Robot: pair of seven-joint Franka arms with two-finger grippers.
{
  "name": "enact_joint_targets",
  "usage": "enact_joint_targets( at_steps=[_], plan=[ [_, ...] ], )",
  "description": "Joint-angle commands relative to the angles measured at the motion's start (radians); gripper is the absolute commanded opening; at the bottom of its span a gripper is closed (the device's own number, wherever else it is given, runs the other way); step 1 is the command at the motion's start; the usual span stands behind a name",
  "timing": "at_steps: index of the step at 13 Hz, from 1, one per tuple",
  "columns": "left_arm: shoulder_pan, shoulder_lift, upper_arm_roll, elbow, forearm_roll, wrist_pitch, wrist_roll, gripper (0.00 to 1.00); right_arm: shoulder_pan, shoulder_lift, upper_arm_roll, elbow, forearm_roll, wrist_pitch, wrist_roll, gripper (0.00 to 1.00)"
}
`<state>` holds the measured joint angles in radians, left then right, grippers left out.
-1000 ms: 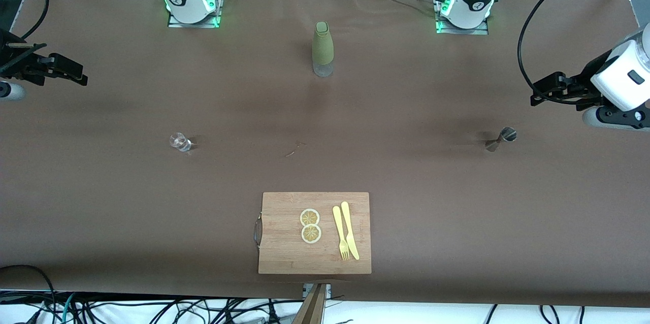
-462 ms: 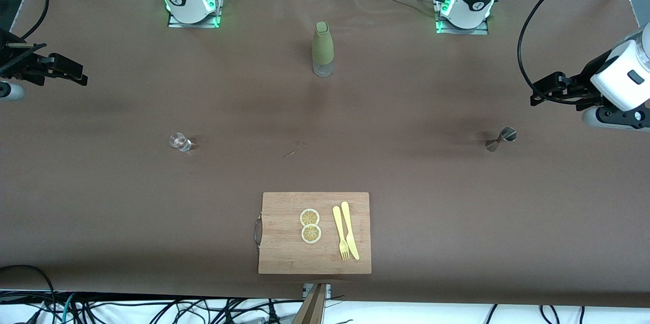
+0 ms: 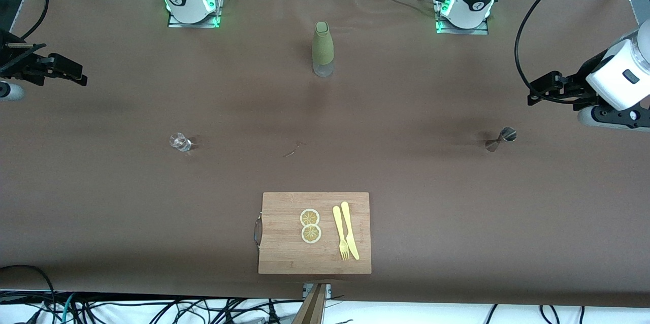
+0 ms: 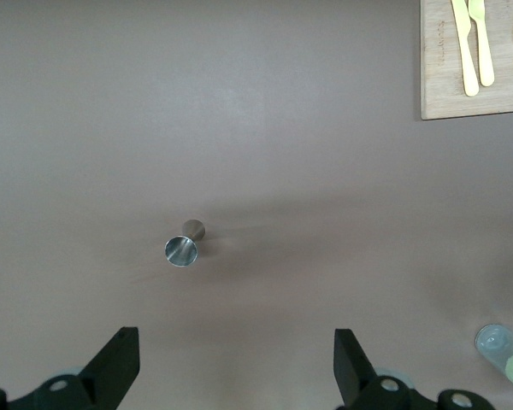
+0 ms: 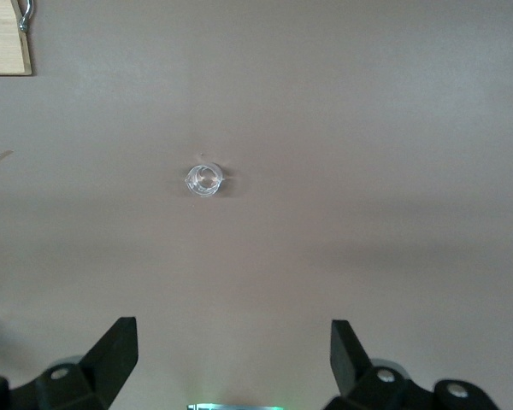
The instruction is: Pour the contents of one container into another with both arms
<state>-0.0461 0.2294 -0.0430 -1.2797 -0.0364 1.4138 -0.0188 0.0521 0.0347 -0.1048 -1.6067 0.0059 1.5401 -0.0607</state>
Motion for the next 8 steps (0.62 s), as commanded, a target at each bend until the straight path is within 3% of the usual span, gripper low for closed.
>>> enact_joint_targets(
  at_steps=[1,8],
  plan=[
    [-0.005,0.014,0.003,0.034,-0.020,-0.015,-0.007,1.00,-0.009,-0.007,0.008,-0.006,-0.003,0.006,0.009,1.00],
    [-0.005,0.014,0.005,0.034,-0.020,-0.016,-0.007,1.00,-0.005,-0.004,0.011,-0.004,-0.004,0.006,0.009,1.00]
  ],
)
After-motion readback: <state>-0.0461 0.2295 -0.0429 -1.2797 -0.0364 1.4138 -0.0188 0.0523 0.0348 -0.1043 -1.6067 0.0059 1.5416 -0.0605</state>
